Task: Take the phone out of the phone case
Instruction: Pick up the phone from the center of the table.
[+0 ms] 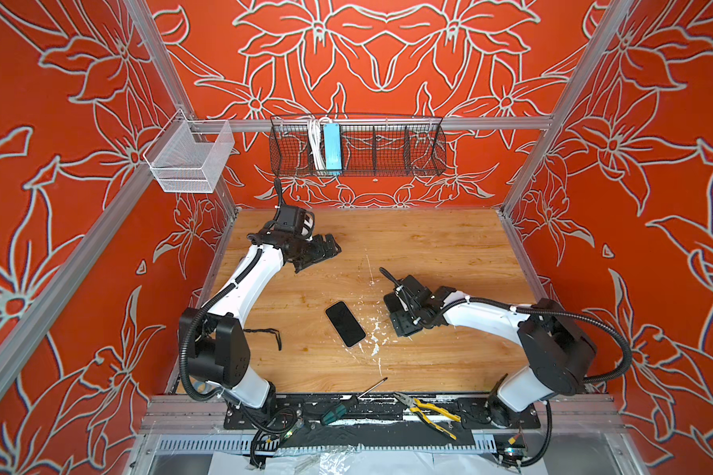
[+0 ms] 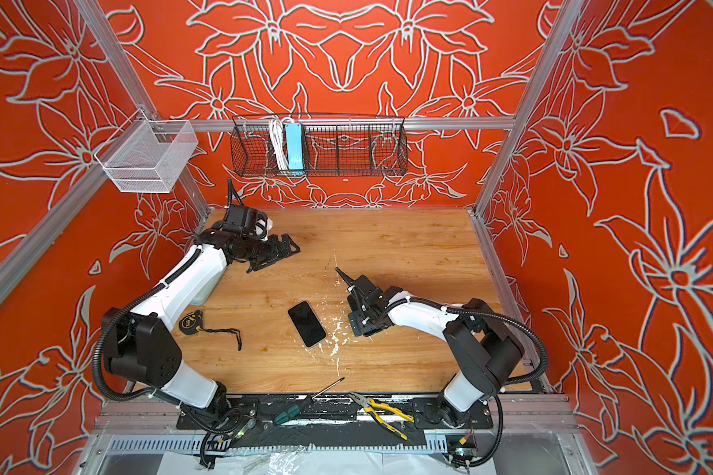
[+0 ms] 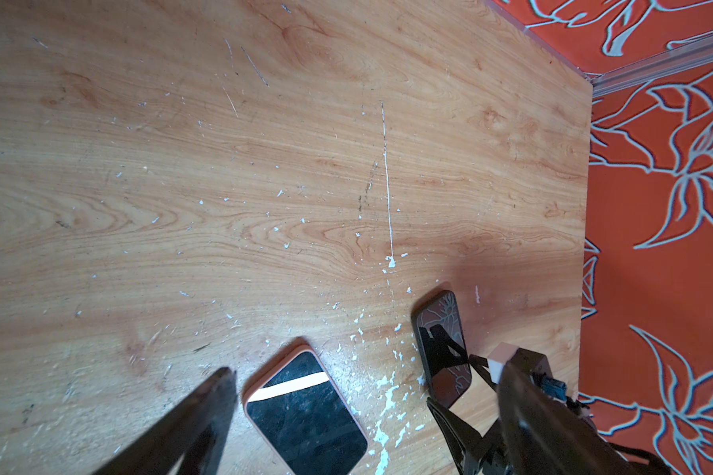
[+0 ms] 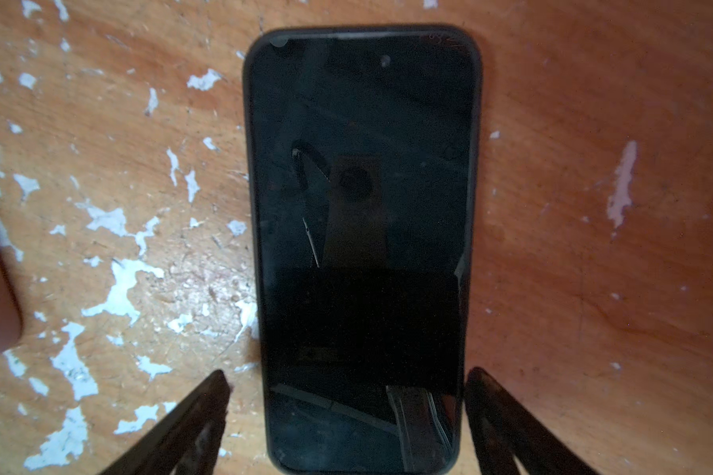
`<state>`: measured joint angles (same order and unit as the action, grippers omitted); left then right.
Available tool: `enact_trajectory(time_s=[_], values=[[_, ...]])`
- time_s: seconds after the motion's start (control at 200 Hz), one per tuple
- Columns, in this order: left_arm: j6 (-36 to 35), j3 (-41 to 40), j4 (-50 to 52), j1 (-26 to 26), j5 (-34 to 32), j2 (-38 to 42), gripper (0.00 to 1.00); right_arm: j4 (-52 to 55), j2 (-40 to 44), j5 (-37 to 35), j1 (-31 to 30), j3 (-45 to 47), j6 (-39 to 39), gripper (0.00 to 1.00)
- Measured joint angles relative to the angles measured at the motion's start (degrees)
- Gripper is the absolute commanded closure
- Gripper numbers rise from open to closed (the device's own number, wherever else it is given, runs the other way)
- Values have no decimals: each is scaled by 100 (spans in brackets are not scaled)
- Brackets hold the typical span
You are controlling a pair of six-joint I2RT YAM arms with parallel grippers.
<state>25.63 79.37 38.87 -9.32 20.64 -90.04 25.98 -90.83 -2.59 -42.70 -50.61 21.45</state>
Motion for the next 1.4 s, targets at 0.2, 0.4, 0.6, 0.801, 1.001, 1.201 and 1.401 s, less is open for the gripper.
enact_trajectory(time_s=[0.2,0.4,0.6,0.801,1.001,1.201,1.401], values=[[0,0,-4,0,-7,0,3,-13,-127,15,0,0,-20,10],[2,-33,-31,0,-24,0,3,-61,-234,13,17,-13,-68,12],[7,-42,-42,0,-39,0,3,-79,-249,37,76,-33,-160,13],[22,-44,-44,0,-35,0,3,-94,-271,59,136,-57,-219,13],[39,-44,-44,0,-20,0,3,-98,-376,85,186,-175,-293,14],[42,-44,-44,0,-17,0,3,-96,-448,109,192,-249,-348,16],[42,-44,-44,0,-17,0,3,-81,-474,111,197,-280,-389,17]])
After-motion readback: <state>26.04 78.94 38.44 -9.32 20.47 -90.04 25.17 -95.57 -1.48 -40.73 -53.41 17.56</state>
